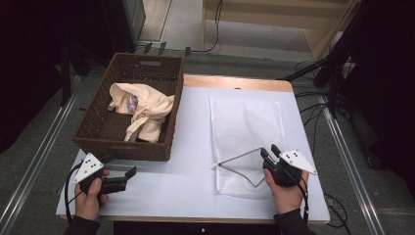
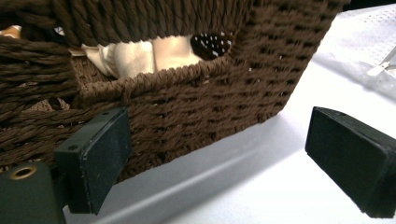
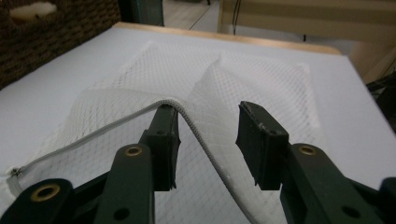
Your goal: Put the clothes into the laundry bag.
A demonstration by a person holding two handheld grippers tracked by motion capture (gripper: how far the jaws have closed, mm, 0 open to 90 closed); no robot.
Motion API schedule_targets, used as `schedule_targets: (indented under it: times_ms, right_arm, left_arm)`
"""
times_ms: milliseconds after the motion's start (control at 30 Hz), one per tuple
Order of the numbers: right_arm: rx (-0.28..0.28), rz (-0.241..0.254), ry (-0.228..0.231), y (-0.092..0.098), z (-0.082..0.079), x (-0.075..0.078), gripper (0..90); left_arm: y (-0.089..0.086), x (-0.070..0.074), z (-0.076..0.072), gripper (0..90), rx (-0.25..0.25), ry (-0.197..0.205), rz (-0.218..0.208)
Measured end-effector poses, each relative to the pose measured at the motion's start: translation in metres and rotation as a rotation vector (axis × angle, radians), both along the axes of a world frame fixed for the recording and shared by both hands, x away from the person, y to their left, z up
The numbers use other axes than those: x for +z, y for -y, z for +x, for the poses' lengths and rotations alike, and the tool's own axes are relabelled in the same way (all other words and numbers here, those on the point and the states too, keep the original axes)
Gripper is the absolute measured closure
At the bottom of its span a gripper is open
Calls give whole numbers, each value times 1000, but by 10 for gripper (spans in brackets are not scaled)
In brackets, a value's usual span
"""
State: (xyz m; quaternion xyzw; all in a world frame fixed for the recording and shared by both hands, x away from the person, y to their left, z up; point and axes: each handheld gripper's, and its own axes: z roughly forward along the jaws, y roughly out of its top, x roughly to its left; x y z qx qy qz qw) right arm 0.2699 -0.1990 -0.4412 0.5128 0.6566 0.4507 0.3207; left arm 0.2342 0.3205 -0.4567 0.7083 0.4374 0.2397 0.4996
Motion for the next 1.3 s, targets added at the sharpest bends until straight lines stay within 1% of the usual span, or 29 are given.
schedule_targets:
  times_ms: [33,67,133,200,267,367,400,500,567,667,733,900,933,1033,1067,1100,1167,1233,1300]
  right_arm:
    - [9,1,-22,0,1,-2,584]
    - [22,0,-57,0,3,-7,584]
    - [30,-23,-111,-2,7,-19,583]
    - [45,-39,-155,-4,9,-26,564]
    - [57,-59,-180,-5,10,-30,552]
    - [68,-58,-204,-5,10,-32,597]
    - [74,-59,-206,-4,11,-33,619]
    - [105,-47,-214,0,12,-33,727]
    - [125,-26,-214,3,13,-31,797]
    - [141,-3,-200,7,13,-27,856]
    - [142,12,-200,9,13,-26,880]
    - [154,13,-185,10,16,-25,881]
    - [155,8,-183,10,16,-25,879]
    - [165,8,-183,9,19,-26,870]
    - [165,8,-187,9,19,-27,868]
    - [165,14,-189,9,19,-28,867]
    - [175,21,-186,10,19,-29,862]
    - [176,27,-183,11,19,-29,856]
    - [184,31,-185,11,18,-30,855]
  left_arm:
    - [0,1,-1,76,2,1,-7]
    - [0,1,-1,76,4,3,-15]
    - [2,2,-3,76,2,9,-12]
    - [5,3,-4,76,-3,14,-8]
    - [7,4,-5,76,0,23,1]
    - [12,7,-7,76,2,35,15]
    - [14,8,-8,76,5,42,19]
    - [19,14,-11,72,-8,64,15]
    - [20,19,-13,53,-13,76,6]
    - [23,26,-14,52,7,87,-4]
    - [24,32,-15,52,17,89,-10]
    - [27,49,-15,52,15,112,-8]
    - [27,52,-14,52,15,118,-12]
    - [28,61,-10,52,26,120,-41]
    - [29,64,-8,52,32,123,-42]
    - [30,66,-6,52,36,128,-40]
    - [33,71,0,52,46,137,-22]
    - [37,75,5,52,56,145,9]
    - [39,79,12,52,68,146,6]
